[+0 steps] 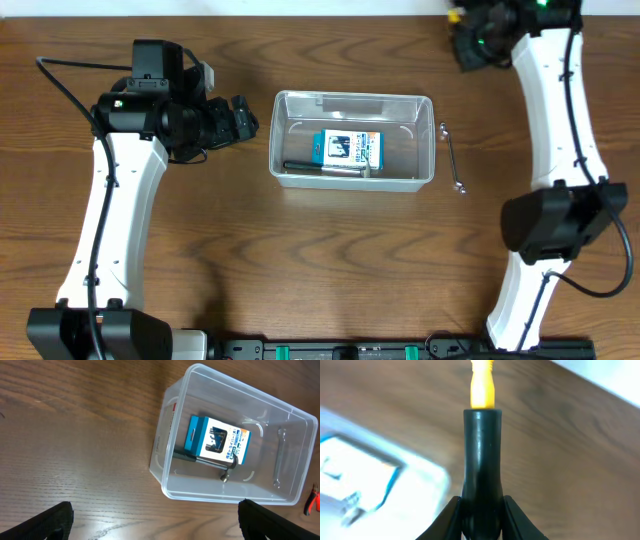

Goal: Pack container
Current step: 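Carry the screwdriver into the container and release it on the box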

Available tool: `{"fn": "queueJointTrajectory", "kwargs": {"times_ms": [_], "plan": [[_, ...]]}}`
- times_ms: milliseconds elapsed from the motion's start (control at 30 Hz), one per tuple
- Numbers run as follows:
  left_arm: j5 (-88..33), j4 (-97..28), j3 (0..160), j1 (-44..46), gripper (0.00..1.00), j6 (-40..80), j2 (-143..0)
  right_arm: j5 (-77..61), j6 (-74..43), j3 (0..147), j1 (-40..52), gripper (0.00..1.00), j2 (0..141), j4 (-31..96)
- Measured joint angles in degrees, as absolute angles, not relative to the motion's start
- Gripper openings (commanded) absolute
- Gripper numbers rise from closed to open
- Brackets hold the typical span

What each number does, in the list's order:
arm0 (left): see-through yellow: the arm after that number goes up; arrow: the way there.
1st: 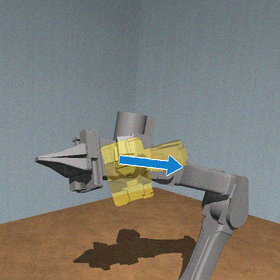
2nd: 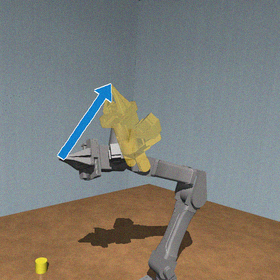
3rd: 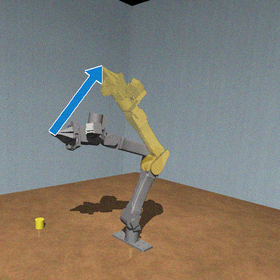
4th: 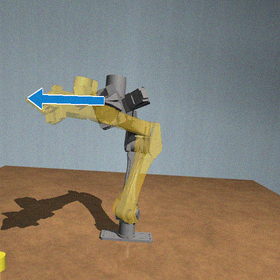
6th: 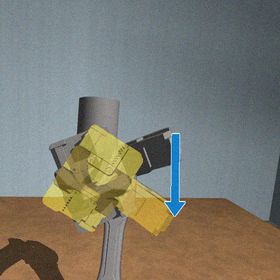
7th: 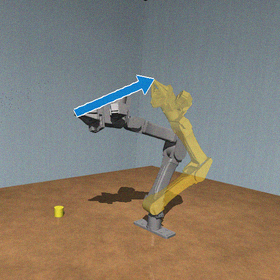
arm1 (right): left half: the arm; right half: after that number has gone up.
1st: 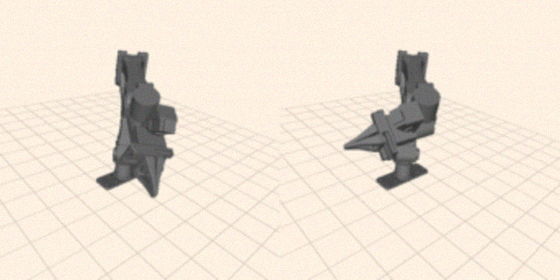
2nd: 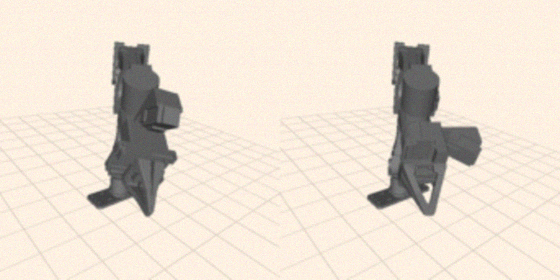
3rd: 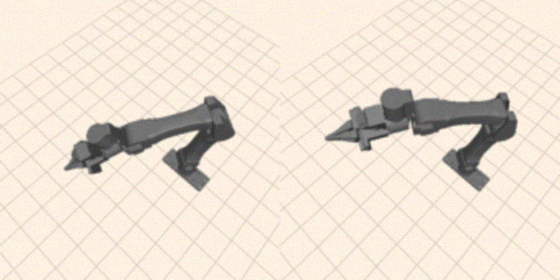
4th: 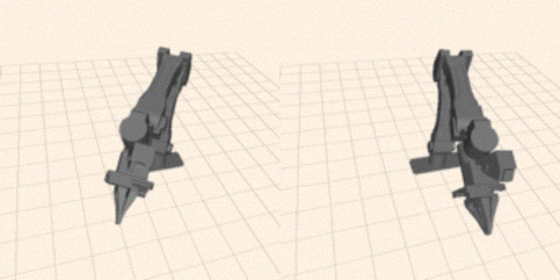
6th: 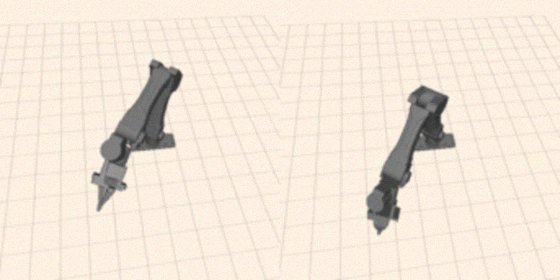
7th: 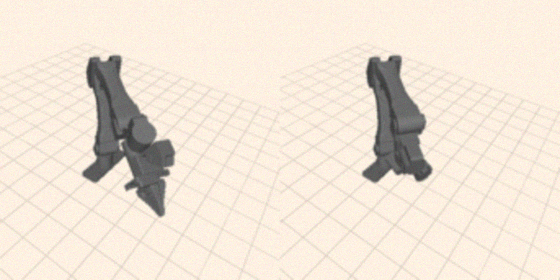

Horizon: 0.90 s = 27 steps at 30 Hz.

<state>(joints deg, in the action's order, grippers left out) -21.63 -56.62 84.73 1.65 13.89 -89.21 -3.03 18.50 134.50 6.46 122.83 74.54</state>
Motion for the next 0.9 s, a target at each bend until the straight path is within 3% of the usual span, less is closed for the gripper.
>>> {"fn": "queueJointTrajectory", "kwargs": {"times_ms": [267,500,900], "plan": [[-21.63,-56.62,84.73,1.65,0.98,13.89,-89.21,-12.27,36.58,136.22,13.69,0.01,122.80,86.06],[-21.63,-56.62,84.73,1.65,0.98,13.89,-89.21,-13.76,47.66,134.32,16.60,0.01,122.80,88.95],[-21.63,-56.62,84.73,1.65,0.98,13.89,-89.21,-14.00,51.77,118.72,17.28,0.01,122.80,84.47]]}}
